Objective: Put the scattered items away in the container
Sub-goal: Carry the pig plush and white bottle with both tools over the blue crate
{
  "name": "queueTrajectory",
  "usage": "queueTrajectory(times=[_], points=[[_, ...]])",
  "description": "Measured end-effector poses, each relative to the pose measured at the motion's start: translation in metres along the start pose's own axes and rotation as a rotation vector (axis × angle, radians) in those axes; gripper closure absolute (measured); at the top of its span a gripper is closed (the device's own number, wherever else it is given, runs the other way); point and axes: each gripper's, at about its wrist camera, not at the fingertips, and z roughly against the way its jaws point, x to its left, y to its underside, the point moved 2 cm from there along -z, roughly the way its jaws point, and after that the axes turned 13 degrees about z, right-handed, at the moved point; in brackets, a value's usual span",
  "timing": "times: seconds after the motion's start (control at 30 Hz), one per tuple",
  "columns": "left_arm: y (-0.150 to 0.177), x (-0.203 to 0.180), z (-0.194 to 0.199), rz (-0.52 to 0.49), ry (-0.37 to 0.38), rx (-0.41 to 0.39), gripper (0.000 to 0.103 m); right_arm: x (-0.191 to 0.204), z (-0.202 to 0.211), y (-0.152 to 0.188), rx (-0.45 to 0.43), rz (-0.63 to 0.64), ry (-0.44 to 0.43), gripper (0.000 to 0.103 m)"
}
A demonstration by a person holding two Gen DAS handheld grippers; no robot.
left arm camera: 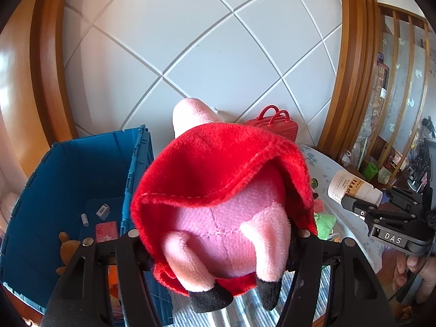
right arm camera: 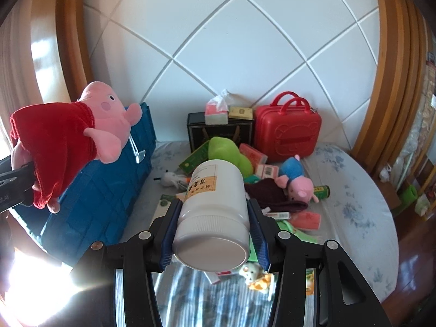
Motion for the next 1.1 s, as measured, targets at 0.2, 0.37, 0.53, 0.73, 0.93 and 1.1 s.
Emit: queueTrajectory(times=[0.2, 0.37, 0.53, 0.73, 0.93, 1.1], points=[[-0.007, 0.061, 0.012, 0.038, -0.027, -0.014, 0.039, 0.061, -0.017, -0.025, -0.02, 0.057, -0.026, 0.056], [-0.011, 0.11, 0.025, 0.074, -0.066, -0.03, 0.039, 0.112, -0.027, -0.05, -0.04, 0.105, -0.072, 0.056], [-0.015, 0.162, 0.037, 0.121, -0.122, -0.045, 0.039, 0.165, -0.039, -0.074, -0.055, 0.157, -0.128, 0.056], [-0.018, 0.22, 0.046, 0.166, -0.191, -0.058, 0.039, 0.23, -0.05, -0.099, -0.072, 0.224, -0.203, 0.056], [-0.023, 0.257, 0.049, 0.2, -0.242, -0.067, 0.039, 0.285, -0.063, -0.112, -0.061, 0.28, -0.274, 0.056], [-0.026, 0.276, 0.051, 0.224, -0.263, -0.067, 0.039, 0.307, -0.073, -0.118, -0.04, 0.293, -0.313, 0.056]])
